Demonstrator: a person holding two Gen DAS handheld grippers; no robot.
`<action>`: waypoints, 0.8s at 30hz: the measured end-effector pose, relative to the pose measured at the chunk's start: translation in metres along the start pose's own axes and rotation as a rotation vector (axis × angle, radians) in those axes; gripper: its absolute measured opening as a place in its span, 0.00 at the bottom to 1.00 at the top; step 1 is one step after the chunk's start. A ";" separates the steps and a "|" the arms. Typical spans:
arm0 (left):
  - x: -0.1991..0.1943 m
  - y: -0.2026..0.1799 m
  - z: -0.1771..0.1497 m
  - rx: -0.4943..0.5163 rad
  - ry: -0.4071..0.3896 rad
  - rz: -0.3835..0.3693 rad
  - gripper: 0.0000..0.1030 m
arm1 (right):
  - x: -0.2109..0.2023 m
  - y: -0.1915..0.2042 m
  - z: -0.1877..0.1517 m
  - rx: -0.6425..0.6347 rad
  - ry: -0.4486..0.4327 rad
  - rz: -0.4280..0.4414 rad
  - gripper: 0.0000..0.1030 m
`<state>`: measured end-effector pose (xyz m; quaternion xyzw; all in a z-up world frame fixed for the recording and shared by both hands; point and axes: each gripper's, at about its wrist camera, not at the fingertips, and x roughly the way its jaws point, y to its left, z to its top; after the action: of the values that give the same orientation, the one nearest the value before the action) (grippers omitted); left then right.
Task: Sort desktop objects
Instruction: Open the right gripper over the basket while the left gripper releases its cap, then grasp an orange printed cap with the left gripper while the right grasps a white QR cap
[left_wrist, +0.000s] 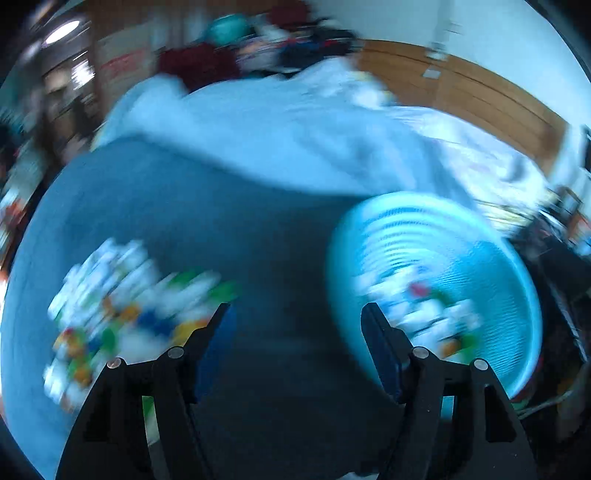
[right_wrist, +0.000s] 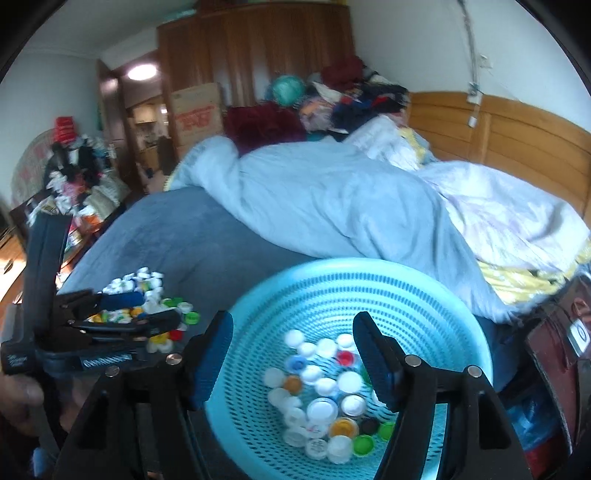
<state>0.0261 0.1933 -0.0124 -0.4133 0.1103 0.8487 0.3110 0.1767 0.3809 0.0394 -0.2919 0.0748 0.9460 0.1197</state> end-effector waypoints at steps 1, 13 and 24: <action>0.003 0.037 -0.019 -0.060 0.025 0.043 0.62 | 0.004 0.010 0.000 -0.019 0.002 0.022 0.70; 0.012 0.287 -0.174 -0.588 0.150 0.324 0.53 | 0.059 0.127 -0.018 -0.224 0.120 0.209 0.70; 0.038 0.290 -0.158 -0.503 0.115 0.407 0.34 | 0.105 0.157 -0.034 -0.219 0.196 0.306 0.47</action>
<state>-0.0709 -0.0875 -0.1624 -0.4938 -0.0051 0.8694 0.0164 0.0684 0.2418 -0.0365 -0.3791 0.0263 0.9227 -0.0656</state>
